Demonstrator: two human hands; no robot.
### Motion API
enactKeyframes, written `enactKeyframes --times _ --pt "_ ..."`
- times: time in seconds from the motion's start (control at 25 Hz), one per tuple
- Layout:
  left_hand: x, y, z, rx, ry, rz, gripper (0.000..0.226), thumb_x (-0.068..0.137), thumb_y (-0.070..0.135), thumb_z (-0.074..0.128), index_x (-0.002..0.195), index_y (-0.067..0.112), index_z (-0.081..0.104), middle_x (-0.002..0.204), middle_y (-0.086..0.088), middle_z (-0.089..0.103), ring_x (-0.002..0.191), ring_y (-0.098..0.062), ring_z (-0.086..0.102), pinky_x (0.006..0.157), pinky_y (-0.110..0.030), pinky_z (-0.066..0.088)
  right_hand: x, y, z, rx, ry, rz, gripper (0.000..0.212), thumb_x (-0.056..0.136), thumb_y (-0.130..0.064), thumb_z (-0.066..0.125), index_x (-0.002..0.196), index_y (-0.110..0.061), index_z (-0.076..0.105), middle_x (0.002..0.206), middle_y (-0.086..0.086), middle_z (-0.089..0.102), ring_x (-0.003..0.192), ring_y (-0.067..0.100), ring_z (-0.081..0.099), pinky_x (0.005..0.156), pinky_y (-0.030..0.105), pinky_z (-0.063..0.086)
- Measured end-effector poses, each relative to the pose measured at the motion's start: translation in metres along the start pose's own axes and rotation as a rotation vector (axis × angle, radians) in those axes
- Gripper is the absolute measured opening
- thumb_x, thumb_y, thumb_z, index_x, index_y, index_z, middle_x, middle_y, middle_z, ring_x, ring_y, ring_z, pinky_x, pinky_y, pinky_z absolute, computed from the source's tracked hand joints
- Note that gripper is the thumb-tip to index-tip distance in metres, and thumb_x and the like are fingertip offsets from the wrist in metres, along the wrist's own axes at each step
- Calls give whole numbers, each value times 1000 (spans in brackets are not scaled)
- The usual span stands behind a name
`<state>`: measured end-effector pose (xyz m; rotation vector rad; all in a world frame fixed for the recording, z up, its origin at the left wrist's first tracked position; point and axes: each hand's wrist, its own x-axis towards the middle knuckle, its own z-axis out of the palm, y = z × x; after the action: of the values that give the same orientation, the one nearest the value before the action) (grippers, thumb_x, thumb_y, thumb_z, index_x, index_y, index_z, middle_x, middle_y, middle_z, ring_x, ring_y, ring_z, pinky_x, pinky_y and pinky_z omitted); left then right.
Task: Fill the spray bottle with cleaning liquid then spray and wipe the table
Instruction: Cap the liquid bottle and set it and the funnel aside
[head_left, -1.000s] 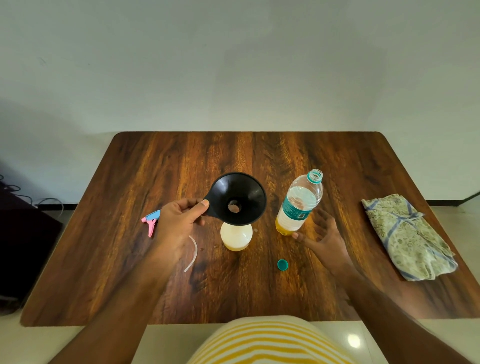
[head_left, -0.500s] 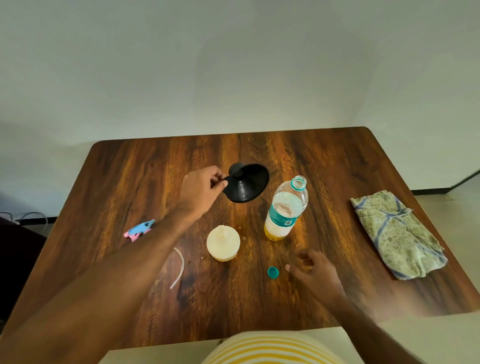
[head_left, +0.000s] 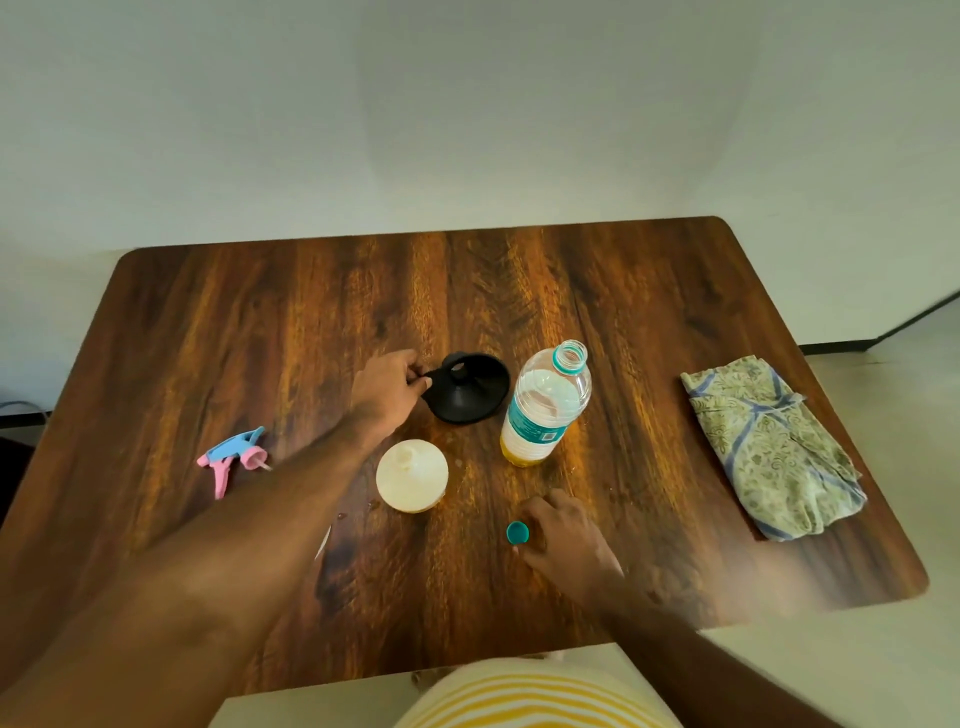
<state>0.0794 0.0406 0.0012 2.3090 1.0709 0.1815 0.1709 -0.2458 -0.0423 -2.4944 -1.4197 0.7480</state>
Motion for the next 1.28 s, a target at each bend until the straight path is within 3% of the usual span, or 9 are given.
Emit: enactKeyframes --times 0.28,0.4,0.56,0.68,0.8,0.92,1.04,1.12,1.28 --pt "-16 -7 -8 -106 2 -107 40 86 32 75 122 17 64 116 -2 70 102 -18 67 90 -44 57 18 -3 10 -176 -84 -99 44 95 -42 60 135 -26 51 131 0 50 118 17 48 101 33 46" --pt "-31 -6 -18 -201 95 -95 40 87 30 75 122 15 64 114 -2 68 102 -17 64 90 -42 56 17 -1 16 -213 -101 -118 42 96 -38 59 135 -24 51 134 1 51 121 18 48 104 35 45" --pt "-55 2 -31 -295 229 -37 34 88 29 73 119 16 66 108 3 69 95 -9 64 79 -26 56 10 -2 16 -187 -82 -108 45 96 -36 58 138 -23 47 137 1 51 124 18 48 106 34 44" --pt "-73 6 -36 -377 277 -24 30 88 23 74 117 15 67 105 5 69 91 -5 64 75 -18 54 -7 -1 7 36 -12 -26 40 97 -38 56 135 -29 49 127 -3 53 115 11 53 98 26 49" --pt "-88 9 -38 -419 309 -2 29 87 21 75 115 16 68 101 8 70 88 -2 65 74 -17 55 -25 9 -20 358 69 77 21 98 -35 58 118 -33 57 109 -9 62 93 3 62 73 13 50" --pt "-98 27 -37 -438 288 99 30 85 24 77 114 22 68 101 14 69 88 -1 64 70 -13 51 -37 19 -74 669 272 187 15 93 -38 65 106 -31 62 90 -6 69 74 5 65 55 13 49" --pt "-100 66 -33 -411 239 235 40 81 37 77 118 27 67 107 16 67 93 -2 62 76 -16 50 -36 17 -138 775 544 151 18 87 -44 73 96 -30 64 86 -6 71 76 8 67 62 26 53" --pt "-97 97 -27 -370 182 311 58 76 53 74 127 28 62 120 12 65 107 -4 58 89 -26 51 -30 6 -173 760 672 58 21 84 -45 76 92 -29 64 85 -8 71 77 11 67 63 30 55" --pt "-86 141 -12 -159 101 326 89 71 69 71 146 29 42 147 5 49 133 -15 43 104 -43 41 -14 -21 -206 650 677 -166 21 84 -38 75 101 -32 64 97 -19 70 87 4 68 66 17 57"
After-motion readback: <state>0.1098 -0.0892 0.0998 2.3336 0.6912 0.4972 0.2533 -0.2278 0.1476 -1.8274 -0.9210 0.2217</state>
